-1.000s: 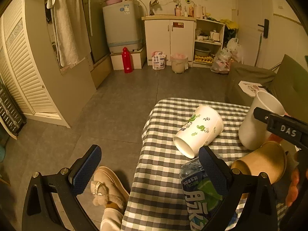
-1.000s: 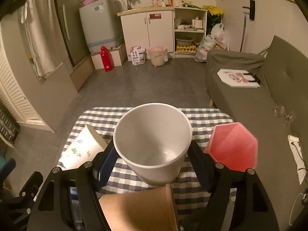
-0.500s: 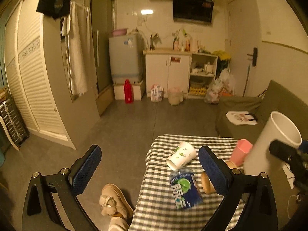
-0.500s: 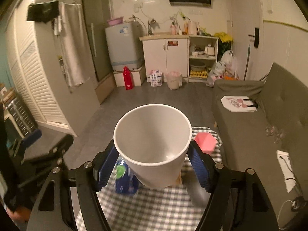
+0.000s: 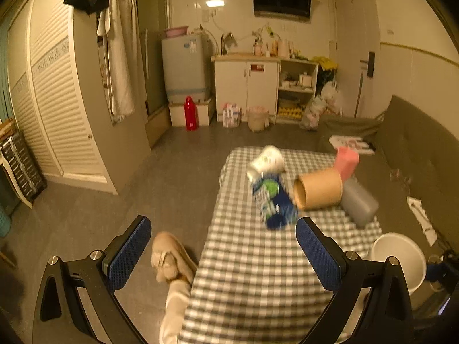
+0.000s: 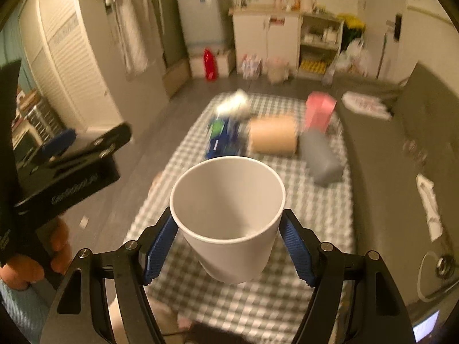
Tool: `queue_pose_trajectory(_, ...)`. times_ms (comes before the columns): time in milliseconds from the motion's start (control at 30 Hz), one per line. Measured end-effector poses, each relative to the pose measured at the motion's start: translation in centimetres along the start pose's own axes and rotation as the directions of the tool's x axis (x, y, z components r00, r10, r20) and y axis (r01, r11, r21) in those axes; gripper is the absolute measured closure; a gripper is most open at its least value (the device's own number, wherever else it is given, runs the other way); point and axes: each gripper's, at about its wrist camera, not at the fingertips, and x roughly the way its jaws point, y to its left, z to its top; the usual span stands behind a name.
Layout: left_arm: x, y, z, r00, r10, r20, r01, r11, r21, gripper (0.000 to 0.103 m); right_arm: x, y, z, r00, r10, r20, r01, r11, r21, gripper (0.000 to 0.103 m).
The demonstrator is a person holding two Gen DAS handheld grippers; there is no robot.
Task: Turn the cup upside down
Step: 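Lift the white cup with the right gripper and turn it over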
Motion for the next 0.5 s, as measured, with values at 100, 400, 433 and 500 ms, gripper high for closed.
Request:
queue_pose_trajectory(100,1.3,0.0,-1.9,0.999,0.001,-0.044,0.000,1.000,0.014,0.000,2.3,0.1,-1.9,0.996,0.035,-0.087,-0.032,0.999,0.028,0.031)
queue_pose_trajectory(400,5.0,0.5,-3.8,0.992,0.029,-0.127,-0.027,0.999,0.016,0.000,8.4,-1.5,-0.3,0.980,0.070,-0.188,-0.051,0.993,0.105,0.031)
queue_pose_trajectory(433,5.3,0.6,-3.8,0.991,0.033,-0.133,-0.031,0.999,0.015,0.000,9.1,-1.9,0.3,0.980,0.070,-0.187,-0.049,0.992,0.114,0.031)
queue_pose_trajectory(500,6.0,0.7,-3.9,0.989,0.040,-0.142,-0.037,0.999,0.020,0.000,10.3,-2.5,0.8,0.980,0.073,-0.184,-0.048,0.989,0.139,0.032)
